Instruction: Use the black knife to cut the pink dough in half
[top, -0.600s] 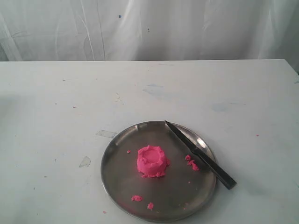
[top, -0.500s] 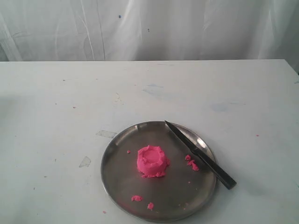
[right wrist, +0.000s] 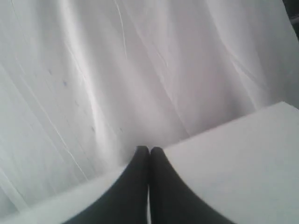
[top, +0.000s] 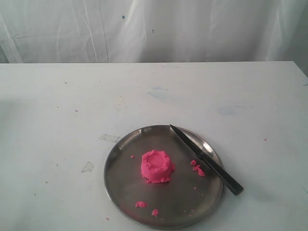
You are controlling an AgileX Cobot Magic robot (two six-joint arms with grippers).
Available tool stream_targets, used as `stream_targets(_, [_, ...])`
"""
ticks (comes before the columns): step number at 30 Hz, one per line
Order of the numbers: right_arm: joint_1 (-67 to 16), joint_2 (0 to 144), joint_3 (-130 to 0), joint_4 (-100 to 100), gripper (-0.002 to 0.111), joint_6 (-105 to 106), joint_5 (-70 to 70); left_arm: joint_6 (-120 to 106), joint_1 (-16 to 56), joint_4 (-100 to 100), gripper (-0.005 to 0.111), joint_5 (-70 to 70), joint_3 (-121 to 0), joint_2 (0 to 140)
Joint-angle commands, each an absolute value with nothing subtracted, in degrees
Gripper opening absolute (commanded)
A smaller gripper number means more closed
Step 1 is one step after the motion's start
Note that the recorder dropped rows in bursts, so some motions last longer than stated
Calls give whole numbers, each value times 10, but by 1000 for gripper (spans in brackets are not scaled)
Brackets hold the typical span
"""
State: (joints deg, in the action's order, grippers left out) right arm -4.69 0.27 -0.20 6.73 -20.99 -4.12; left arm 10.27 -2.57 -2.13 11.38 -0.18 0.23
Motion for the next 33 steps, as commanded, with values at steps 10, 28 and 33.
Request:
stream_targets(10, [-51,0,-35,333,0,-407,-531,102,-28,-25,0,116,0,0])
stream_targets(28, [-51,178,-322,-380,0,60,200,102,-27,-25,0,116,0,0])
stream_targets(33, [-61,297,-295,-402,0,84,230,102,-27,-25,0,116,0,0])
